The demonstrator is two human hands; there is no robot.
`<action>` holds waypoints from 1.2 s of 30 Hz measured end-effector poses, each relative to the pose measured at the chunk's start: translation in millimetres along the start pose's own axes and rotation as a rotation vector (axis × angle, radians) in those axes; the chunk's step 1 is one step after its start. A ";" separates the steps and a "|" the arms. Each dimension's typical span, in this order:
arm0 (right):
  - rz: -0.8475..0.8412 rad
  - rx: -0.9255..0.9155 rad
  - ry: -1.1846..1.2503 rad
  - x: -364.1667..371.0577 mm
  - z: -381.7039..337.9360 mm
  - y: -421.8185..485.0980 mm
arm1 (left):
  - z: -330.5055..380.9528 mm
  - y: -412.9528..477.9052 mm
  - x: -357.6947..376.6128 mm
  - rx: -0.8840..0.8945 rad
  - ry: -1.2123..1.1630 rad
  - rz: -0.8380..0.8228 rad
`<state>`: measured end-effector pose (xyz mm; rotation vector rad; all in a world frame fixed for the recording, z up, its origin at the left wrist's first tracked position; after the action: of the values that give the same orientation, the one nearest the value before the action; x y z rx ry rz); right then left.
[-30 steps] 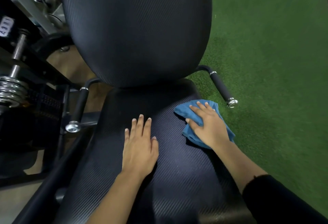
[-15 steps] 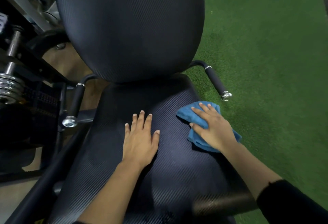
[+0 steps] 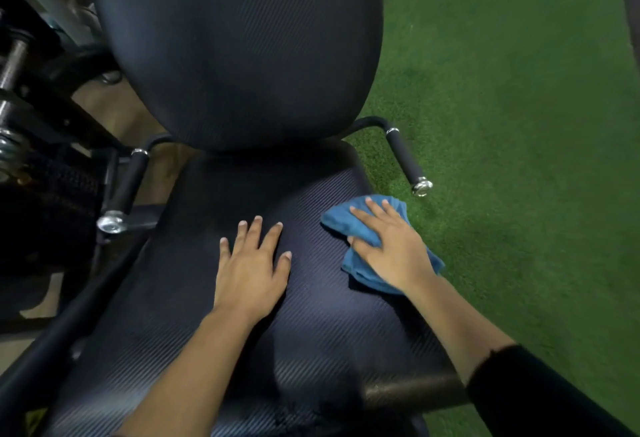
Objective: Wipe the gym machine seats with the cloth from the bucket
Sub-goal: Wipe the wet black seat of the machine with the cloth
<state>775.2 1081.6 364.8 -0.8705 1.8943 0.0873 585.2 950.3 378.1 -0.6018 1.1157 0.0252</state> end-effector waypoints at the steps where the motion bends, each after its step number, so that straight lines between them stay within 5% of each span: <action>1: -0.021 0.005 -0.008 -0.3 1.2 8.4 | 1.0 -0.7 0.8 -0.010 -0.003 0.005; 36: -0.119 -0.284 -0.018 -5.3 11.0 -42.2 | 28.3 -47.8 15.3 -0.169 -0.088 0.177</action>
<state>810.3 1057.9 376.7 -1.1684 1.8353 0.2958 630.6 919.0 394.6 -0.6450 1.0849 0.2988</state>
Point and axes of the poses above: each hand's wrist, its own y-axis towards the middle knuckle, its own x-axis out of the palm, z = x × y, the point moved 1 cm from there along y, towards the middle knuckle, and after that the axes turned 9 degrees about -z, right-handed, at the moved point
